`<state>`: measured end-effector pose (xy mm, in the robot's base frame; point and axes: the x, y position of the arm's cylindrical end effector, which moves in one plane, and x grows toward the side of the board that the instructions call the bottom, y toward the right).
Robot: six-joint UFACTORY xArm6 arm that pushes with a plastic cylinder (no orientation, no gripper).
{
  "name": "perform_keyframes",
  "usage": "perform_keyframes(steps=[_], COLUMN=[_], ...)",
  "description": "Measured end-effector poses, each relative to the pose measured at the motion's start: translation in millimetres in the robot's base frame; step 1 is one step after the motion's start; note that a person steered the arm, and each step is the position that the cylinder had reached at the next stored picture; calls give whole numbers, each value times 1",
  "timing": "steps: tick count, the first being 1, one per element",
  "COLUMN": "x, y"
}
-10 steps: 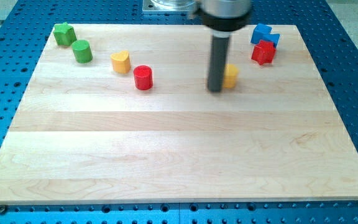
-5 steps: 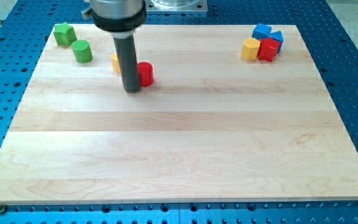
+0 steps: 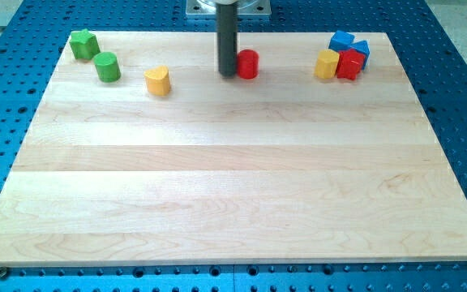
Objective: Move the red circle into the yellow hexagon
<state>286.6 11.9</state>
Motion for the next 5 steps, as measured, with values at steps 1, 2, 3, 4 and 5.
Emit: perform_keyframes(steps=[1, 2, 3, 4, 5], x=[-3, 17, 44, 72, 143], y=[86, 59, 13, -61, -160])
